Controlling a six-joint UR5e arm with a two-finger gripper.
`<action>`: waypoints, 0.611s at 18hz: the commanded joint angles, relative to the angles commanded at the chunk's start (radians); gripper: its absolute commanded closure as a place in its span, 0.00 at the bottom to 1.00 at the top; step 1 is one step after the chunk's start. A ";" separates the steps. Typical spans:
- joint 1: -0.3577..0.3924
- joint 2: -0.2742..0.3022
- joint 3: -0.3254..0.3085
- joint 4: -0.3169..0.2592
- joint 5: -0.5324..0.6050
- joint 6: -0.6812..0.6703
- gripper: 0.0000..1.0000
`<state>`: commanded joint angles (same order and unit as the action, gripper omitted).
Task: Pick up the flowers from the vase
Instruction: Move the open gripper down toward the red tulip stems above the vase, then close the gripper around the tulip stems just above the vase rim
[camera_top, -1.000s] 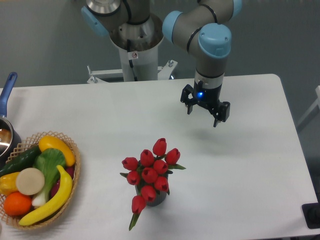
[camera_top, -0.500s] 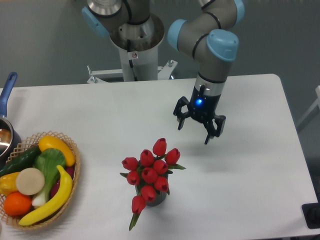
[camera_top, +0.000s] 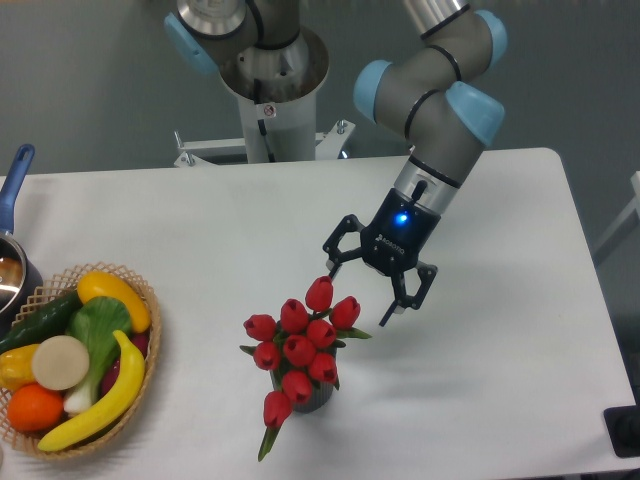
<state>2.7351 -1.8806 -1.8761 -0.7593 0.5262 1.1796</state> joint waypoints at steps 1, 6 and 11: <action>-0.005 -0.005 0.003 0.002 -0.002 0.000 0.00; -0.046 -0.067 0.081 0.002 -0.028 -0.002 0.00; -0.086 -0.110 0.124 0.002 -0.029 -0.002 0.00</action>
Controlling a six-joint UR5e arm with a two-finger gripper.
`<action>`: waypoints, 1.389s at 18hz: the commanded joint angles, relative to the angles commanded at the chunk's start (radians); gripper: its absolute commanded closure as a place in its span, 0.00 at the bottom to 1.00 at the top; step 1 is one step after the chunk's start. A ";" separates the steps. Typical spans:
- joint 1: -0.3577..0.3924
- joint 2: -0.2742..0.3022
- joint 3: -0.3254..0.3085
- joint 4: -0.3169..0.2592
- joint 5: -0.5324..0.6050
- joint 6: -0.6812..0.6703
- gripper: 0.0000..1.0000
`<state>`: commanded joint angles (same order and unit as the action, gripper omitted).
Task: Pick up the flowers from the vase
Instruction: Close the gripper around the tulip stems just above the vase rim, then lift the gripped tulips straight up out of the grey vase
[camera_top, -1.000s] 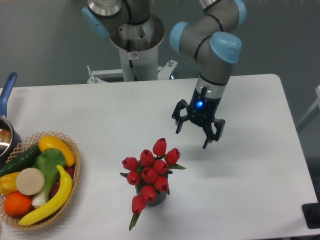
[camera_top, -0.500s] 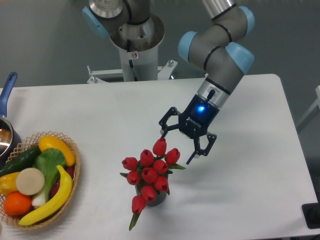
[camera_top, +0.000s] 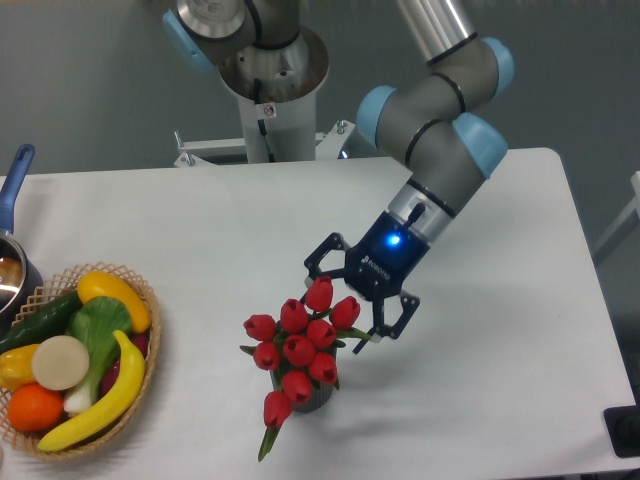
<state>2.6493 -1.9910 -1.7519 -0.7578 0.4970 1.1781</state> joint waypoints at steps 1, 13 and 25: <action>-0.006 -0.009 0.009 0.000 0.000 0.000 0.00; -0.040 -0.025 0.012 0.000 -0.038 -0.032 0.35; -0.031 -0.006 0.015 0.000 -0.058 -0.067 0.87</action>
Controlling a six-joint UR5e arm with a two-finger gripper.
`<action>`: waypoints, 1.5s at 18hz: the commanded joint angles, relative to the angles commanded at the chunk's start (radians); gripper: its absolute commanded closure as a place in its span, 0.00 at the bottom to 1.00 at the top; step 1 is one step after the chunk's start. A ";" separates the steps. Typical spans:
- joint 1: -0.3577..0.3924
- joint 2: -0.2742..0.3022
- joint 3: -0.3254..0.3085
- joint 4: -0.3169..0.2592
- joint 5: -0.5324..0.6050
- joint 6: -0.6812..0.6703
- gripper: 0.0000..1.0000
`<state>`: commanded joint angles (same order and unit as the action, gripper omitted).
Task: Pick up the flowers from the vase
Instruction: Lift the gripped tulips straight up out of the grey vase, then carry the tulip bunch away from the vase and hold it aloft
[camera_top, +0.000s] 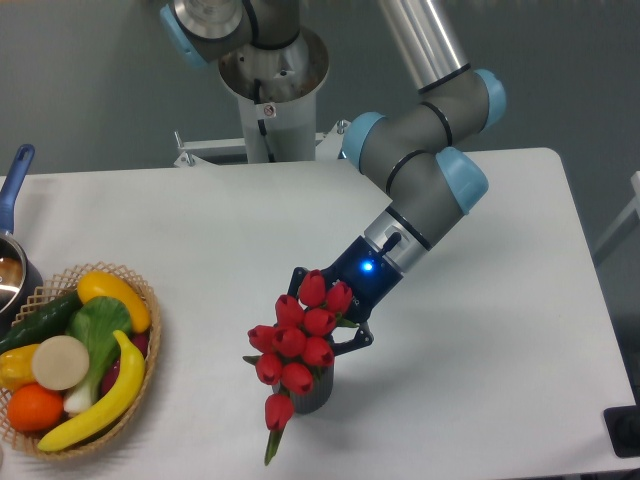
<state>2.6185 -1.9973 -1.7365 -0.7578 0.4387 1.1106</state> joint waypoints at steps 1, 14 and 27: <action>0.002 0.009 0.000 0.000 0.000 -0.017 0.87; 0.029 0.121 0.106 -0.002 -0.138 -0.210 0.87; 0.069 0.081 0.317 -0.003 -0.153 -0.423 0.87</action>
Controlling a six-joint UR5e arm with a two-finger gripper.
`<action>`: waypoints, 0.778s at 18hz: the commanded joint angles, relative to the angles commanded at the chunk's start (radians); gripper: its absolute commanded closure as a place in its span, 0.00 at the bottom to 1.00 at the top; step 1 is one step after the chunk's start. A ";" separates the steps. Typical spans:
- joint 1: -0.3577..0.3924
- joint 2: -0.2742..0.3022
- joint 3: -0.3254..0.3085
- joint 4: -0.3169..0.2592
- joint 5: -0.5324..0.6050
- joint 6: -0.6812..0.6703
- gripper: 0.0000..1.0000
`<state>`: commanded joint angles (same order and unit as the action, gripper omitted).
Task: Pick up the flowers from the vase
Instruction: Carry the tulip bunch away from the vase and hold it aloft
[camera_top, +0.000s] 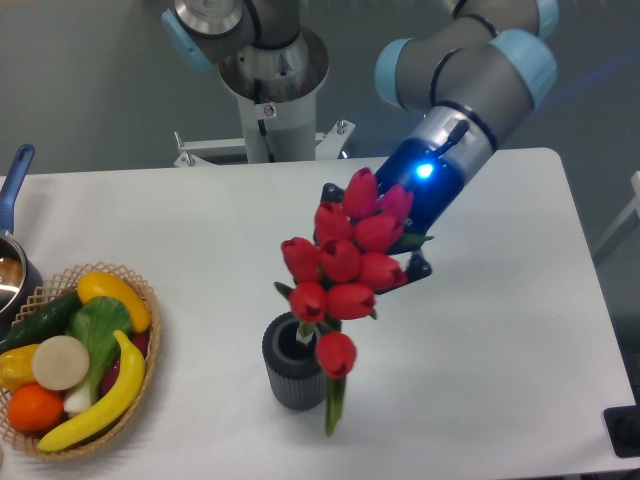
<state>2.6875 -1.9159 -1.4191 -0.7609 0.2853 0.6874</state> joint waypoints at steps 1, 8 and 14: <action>0.002 -0.005 0.015 0.000 0.000 -0.015 0.87; 0.075 -0.020 0.057 0.006 0.024 -0.002 0.85; 0.130 -0.018 0.052 0.009 0.182 0.145 0.86</action>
<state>2.8179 -1.9343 -1.3668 -0.7517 0.4676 0.8329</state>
